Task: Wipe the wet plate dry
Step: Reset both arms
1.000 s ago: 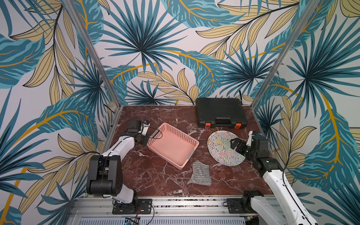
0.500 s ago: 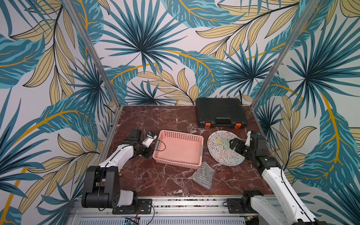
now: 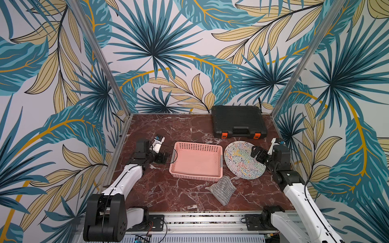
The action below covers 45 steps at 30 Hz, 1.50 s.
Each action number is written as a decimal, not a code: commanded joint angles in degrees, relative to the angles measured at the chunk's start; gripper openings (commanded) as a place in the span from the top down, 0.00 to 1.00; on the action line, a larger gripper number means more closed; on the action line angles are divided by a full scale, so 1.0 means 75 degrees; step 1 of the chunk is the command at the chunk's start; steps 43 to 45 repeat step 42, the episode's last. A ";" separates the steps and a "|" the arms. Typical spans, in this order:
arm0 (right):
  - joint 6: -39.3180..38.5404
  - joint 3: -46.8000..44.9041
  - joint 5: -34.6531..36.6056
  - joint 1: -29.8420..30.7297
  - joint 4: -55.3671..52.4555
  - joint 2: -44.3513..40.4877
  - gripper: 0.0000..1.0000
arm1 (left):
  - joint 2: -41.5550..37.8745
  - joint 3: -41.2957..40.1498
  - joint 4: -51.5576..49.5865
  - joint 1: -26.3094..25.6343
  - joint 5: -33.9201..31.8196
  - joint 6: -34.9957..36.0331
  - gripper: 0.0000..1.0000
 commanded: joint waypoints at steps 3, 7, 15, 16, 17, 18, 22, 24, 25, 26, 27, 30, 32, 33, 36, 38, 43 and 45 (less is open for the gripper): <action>-0.0447 -0.0620 0.0908 0.0037 0.1350 0.0163 0.00 | 0.0398 -0.0805 0.3677 0.0001 -0.0388 -0.0657 0.00; -0.1198 -0.1305 0.0855 0.0031 0.2881 -0.0040 0.01 | 0.0971 -0.1245 0.4939 0.0037 -0.0878 -0.0764 0.00; -0.2704 -0.1926 0.0998 0.0034 0.4694 0.0620 0.00 | 0.2430 -0.2123 0.7901 0.0019 -0.1867 -0.1159 0.00; -0.2777 -0.2070 0.1024 0.0037 0.5145 0.0849 0.01 | 0.2343 -0.1869 0.7283 0.0026 -0.1921 -0.1161 0.00; -0.2861 -0.2227 0.1047 0.0032 0.5718 0.1094 0.00 | 0.2162 -0.1540 0.6444 0.0014 -0.2017 -0.1195 0.00; -0.2968 -0.2357 0.1074 0.0031 0.6361 0.1441 0.01 | 0.2149 -0.1498 0.6211 -0.0065 -0.2188 -0.1157 0.00; -0.3273 -0.2445 0.1152 0.0028 0.8001 0.2980 0.01 | 0.2137 -0.1457 0.6132 -0.0138 -0.2283 -0.1113 0.00; -0.3243 -0.2484 0.0906 0.0019 0.8811 0.3754 0.01 | 0.2182 -0.1485 0.6298 -0.0138 -0.2316 -0.1108 0.00; -0.3289 -0.2524 0.0750 0.0022 0.9219 0.4107 0.00 | 0.2152 -0.1454 0.6145 -0.0152 -0.2346 -0.1110 0.00; -0.3320 -0.2529 0.0653 0.0019 0.9536 0.4464 0.00 | 0.2160 -0.1466 0.6221 -0.0156 -0.2342 -0.1114 0.00; -0.3330 -0.2525 0.0638 0.0019 0.9764 0.4811 0.00 | 0.2151 -0.1459 0.6182 -0.0157 -0.2335 -0.1109 0.00; -0.3285 -0.2181 0.0716 0.0029 0.8984 0.4919 0.00 | 0.2158 -0.1455 0.6157 -0.0163 -0.2345 -0.1110 0.00; -0.3383 -0.2046 0.0544 0.0031 0.9027 0.5036 0.01 | 0.2155 -0.1459 0.6182 -0.0153 -0.2344 -0.1109 0.00; -0.3370 -0.2019 0.0538 0.0037 0.8893 0.4965 0.00 | 0.2146 -0.1460 0.6160 -0.0161 -0.2351 -0.1104 0.00; -0.3386 -0.2032 0.0525 0.0031 0.8955 0.4980 0.01 | 0.2156 -0.1460 0.6168 -0.0159 -0.2357 -0.1105 0.00; -0.3379 -0.2021 0.0537 0.0037 0.8933 0.4969 0.00 | 0.2155 -0.1460 0.6163 -0.0167 -0.2346 -0.1109 0.00; -0.3381 -0.2020 0.0517 0.0040 0.8916 0.4972 0.00 | 0.2155 -0.1460 0.6170 -0.0161 -0.2345 -0.1105 0.00; -0.3381 -0.2020 0.0517 0.0040 0.8916 0.4972 0.00 | 0.2155 -0.1460 0.6170 -0.0161 -0.2345 -0.1105 0.00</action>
